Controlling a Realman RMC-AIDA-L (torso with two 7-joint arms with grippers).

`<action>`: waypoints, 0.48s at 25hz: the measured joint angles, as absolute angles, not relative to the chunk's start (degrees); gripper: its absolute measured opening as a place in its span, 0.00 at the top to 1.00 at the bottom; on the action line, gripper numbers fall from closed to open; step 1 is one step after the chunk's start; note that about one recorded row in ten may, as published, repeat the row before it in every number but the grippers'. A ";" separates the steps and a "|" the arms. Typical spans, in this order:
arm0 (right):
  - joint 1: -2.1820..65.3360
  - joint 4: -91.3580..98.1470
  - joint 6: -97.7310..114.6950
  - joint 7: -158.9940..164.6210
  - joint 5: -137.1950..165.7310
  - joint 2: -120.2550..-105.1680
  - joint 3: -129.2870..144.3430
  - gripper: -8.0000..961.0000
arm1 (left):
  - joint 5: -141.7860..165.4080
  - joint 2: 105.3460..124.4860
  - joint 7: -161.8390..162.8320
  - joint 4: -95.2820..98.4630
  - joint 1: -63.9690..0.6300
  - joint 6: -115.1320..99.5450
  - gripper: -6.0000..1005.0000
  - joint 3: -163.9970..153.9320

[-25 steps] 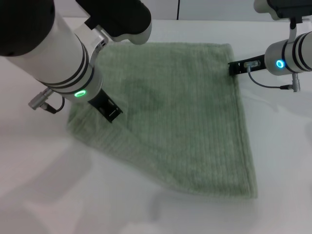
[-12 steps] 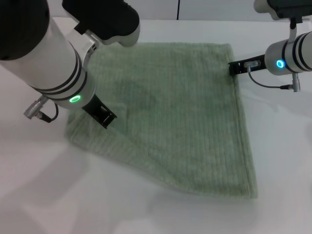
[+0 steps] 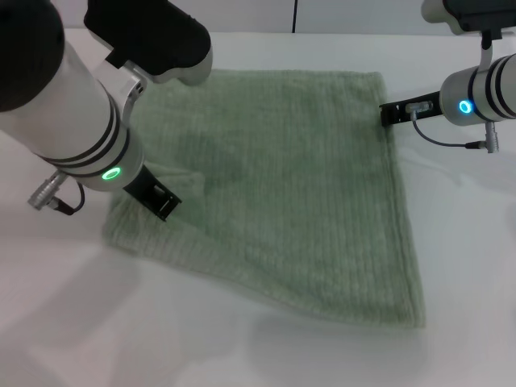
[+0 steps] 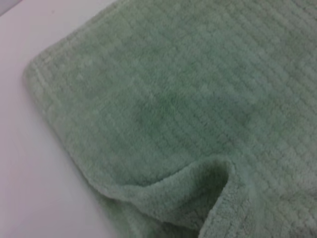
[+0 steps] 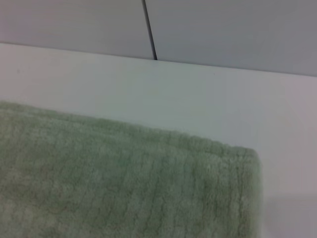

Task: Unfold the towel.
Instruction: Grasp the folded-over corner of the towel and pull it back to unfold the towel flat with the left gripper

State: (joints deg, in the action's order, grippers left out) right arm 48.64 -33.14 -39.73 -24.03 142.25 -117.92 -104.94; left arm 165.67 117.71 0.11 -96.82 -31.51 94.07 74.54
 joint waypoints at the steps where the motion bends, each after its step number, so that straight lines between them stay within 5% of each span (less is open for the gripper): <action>1: 48.64 -33.14 -39.73 -24.03 142.25 -117.92 -104.94 0.99 | 165.67 117.71 0.11 -96.82 -31.51 94.07 0.97 74.54; 12: 48.60 -33.13 -39.77 -24.08 142.30 -117.86 -104.94 0.99 | 165.67 116.90 0.48 -96.76 -30.04 94.14 0.97 76.42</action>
